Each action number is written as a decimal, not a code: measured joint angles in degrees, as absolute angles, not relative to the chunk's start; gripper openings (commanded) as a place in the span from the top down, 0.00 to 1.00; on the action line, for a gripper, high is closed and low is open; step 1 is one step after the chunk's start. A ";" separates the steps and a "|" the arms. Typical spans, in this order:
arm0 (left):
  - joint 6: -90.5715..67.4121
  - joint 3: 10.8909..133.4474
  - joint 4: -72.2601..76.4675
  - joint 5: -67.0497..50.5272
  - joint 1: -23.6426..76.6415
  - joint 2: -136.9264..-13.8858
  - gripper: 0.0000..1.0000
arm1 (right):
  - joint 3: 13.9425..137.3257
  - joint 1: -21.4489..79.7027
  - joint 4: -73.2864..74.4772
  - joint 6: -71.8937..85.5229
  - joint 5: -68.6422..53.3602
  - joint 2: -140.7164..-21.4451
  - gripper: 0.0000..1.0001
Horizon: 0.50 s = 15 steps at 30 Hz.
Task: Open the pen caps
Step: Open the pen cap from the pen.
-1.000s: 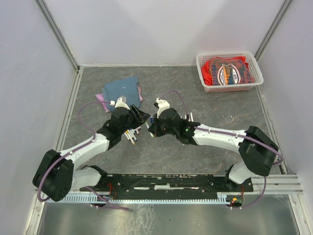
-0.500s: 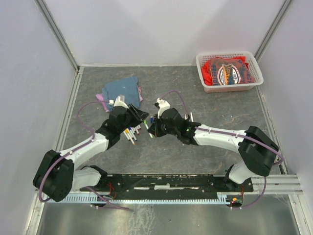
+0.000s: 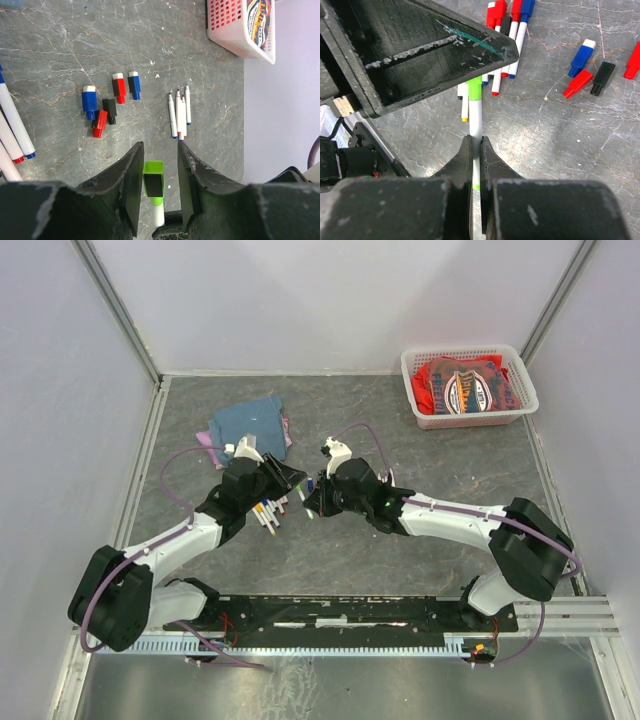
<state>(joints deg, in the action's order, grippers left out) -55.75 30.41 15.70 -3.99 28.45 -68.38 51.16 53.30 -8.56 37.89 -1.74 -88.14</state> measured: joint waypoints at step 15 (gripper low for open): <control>-56.01 29.82 16.75 -5.80 27.70 -68.84 0.93 | 50.61 53.01 -10.31 38.76 -3.18 -88.14 0.99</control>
